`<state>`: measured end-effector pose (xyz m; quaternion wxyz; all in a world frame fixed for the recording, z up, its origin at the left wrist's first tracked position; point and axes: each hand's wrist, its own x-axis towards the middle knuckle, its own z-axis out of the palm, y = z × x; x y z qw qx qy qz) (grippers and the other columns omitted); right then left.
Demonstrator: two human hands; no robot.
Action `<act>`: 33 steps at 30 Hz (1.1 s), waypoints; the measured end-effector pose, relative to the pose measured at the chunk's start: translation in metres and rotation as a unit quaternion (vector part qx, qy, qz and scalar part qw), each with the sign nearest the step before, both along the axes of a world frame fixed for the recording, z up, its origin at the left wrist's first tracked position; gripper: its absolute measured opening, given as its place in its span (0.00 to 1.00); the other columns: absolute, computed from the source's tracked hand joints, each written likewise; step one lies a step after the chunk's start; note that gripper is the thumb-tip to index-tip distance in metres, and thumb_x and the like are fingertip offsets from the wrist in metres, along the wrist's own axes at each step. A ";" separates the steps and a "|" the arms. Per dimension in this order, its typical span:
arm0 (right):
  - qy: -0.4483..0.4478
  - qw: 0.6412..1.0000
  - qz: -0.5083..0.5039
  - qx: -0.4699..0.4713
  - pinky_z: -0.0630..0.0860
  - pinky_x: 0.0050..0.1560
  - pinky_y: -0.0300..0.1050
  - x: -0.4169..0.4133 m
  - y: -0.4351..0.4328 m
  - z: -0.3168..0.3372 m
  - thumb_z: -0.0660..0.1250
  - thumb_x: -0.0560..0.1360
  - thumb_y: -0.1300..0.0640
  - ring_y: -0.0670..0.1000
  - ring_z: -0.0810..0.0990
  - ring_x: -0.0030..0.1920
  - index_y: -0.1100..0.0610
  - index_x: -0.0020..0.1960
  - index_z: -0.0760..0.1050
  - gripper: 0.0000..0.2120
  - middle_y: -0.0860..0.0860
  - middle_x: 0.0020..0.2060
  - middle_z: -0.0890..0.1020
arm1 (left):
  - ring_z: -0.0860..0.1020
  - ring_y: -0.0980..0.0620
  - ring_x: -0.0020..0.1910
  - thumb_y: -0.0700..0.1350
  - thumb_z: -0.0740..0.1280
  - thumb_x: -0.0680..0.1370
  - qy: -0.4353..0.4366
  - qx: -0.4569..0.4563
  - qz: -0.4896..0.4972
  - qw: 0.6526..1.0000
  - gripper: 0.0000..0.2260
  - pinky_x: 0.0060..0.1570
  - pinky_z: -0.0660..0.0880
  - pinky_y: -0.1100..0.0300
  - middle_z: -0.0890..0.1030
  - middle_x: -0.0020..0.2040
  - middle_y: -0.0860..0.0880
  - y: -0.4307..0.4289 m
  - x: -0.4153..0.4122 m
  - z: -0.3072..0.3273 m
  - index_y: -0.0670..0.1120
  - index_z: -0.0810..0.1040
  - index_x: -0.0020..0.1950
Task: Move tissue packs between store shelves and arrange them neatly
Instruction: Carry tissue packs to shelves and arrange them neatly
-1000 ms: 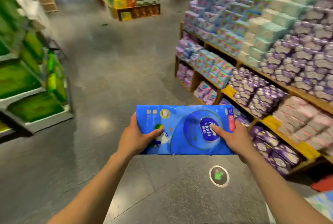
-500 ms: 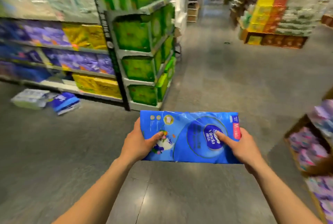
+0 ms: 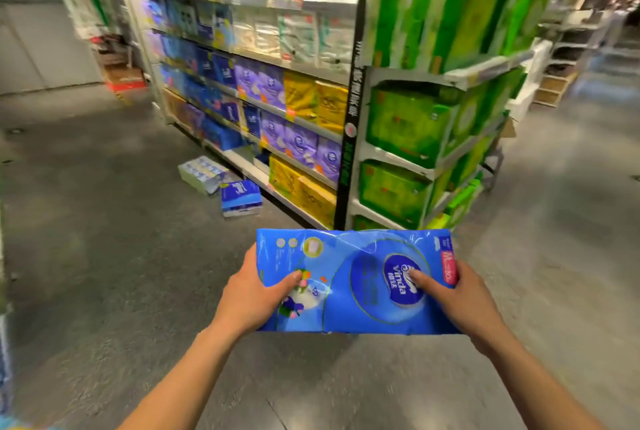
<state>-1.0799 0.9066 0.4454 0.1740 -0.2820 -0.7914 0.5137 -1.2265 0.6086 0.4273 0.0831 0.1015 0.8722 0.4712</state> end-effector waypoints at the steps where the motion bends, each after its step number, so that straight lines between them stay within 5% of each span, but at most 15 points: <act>1: 0.006 1.000 0.009 0.000 0.76 0.39 0.42 -0.034 0.003 0.000 0.80 0.69 0.48 0.37 0.83 0.37 0.51 0.49 0.80 0.14 0.43 0.41 0.87 | 0.81 0.54 0.53 0.64 0.76 0.68 0.002 0.003 0.013 1.000 0.36 0.54 0.78 0.52 0.80 0.55 0.60 0.002 -0.028 -0.001 0.58 0.67 0.72; 7: 0.016 0.999 0.050 -0.002 0.78 0.40 0.41 -0.237 0.033 0.013 0.80 0.68 0.45 0.41 0.84 0.39 0.49 0.49 0.77 0.16 0.43 0.44 0.85 | 0.80 0.51 0.54 0.63 0.76 0.70 0.023 -0.014 0.050 0.998 0.35 0.52 0.76 0.53 0.79 0.58 0.58 0.019 -0.204 0.028 0.57 0.67 0.73; 11: 0.025 0.995 0.093 -0.018 0.77 0.38 0.36 -0.357 0.049 0.021 0.81 0.67 0.46 0.35 0.83 0.37 0.50 0.54 0.76 0.21 0.41 0.46 0.85 | 0.79 0.50 0.57 0.61 0.76 0.70 0.051 -0.024 0.079 0.995 0.36 0.50 0.74 0.56 0.78 0.59 0.58 0.027 -0.306 0.054 0.56 0.66 0.75; 14: 0.014 0.992 0.120 -0.028 0.83 0.50 0.53 -0.449 0.062 0.019 0.82 0.65 0.43 0.44 0.86 0.44 0.50 0.57 0.78 0.26 0.45 0.47 0.87 | 0.79 0.47 0.61 0.61 0.76 0.71 0.055 -0.034 0.101 0.993 0.36 0.53 0.74 0.54 0.78 0.60 0.57 0.033 -0.381 0.055 0.56 0.66 0.75; 17: 0.015 0.988 0.149 -0.027 0.83 0.53 0.58 -0.547 0.075 0.011 0.81 0.61 0.36 0.48 0.87 0.46 0.50 0.56 0.79 0.30 0.45 0.47 0.88 | 0.79 0.47 0.61 0.62 0.76 0.70 0.055 -0.035 0.130 0.989 0.38 0.53 0.74 0.54 0.79 0.64 0.53 0.039 -0.461 0.047 0.55 0.65 0.75; 23: 0.029 0.968 0.250 -0.013 0.82 0.55 0.59 -0.756 0.078 0.028 0.80 0.68 0.46 0.48 0.87 0.46 0.48 0.52 0.79 0.16 0.44 0.45 0.87 | 0.79 0.48 0.61 0.62 0.76 0.69 0.063 -0.029 0.226 0.972 0.34 0.51 0.71 0.56 0.80 0.63 0.56 0.040 -0.616 0.047 0.56 0.69 0.72; 29: 0.035 0.950 0.309 -0.001 0.82 0.54 0.60 -0.939 0.042 0.050 0.76 0.54 0.24 0.49 0.87 0.48 0.49 0.56 0.78 0.39 0.46 0.49 0.87 | 0.81 0.53 0.55 0.71 0.74 0.61 0.057 -0.006 0.292 0.955 0.38 0.53 0.77 0.52 0.82 0.56 0.61 0.004 -0.749 0.059 0.58 0.71 0.66; 33: 0.028 0.943 0.332 0.018 0.82 0.54 0.60 -1.046 0.000 0.045 0.77 0.57 0.28 0.48 0.86 0.47 0.49 0.54 0.78 0.34 0.45 0.48 0.87 | 0.82 0.55 0.54 0.74 0.70 0.57 0.056 0.020 0.319 0.946 0.40 0.56 0.78 0.50 0.82 0.54 0.63 -0.036 -0.837 0.049 0.58 0.72 0.64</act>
